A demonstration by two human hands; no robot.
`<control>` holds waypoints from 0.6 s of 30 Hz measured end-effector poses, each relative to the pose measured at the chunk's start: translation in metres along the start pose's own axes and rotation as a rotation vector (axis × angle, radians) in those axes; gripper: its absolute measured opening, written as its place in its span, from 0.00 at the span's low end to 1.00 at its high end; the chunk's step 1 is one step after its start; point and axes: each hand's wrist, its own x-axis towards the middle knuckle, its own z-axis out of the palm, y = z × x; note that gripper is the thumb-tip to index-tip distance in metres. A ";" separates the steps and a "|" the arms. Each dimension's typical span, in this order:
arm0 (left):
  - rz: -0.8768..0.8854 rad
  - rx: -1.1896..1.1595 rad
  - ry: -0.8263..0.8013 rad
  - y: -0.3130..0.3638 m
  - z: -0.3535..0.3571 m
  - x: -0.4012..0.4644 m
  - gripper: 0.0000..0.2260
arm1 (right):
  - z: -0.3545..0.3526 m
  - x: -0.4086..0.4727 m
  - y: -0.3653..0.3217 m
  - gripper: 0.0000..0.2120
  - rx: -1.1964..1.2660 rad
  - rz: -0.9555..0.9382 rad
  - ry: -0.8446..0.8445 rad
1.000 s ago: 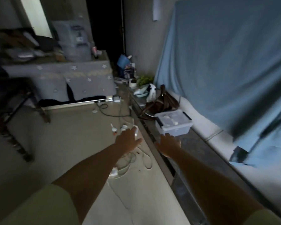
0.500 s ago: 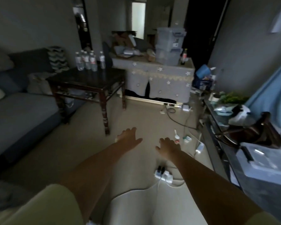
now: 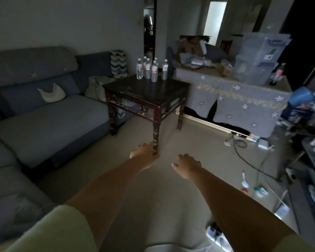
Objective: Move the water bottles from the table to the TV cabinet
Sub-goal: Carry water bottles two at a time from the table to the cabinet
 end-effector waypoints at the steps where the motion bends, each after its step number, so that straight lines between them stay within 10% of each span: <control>1: -0.015 -0.003 -0.002 -0.001 -0.005 0.018 0.24 | -0.006 0.019 -0.001 0.25 -0.006 -0.010 -0.002; 18: -0.027 0.018 -0.004 -0.090 -0.058 0.238 0.26 | -0.052 0.256 -0.078 0.24 0.034 -0.030 -0.049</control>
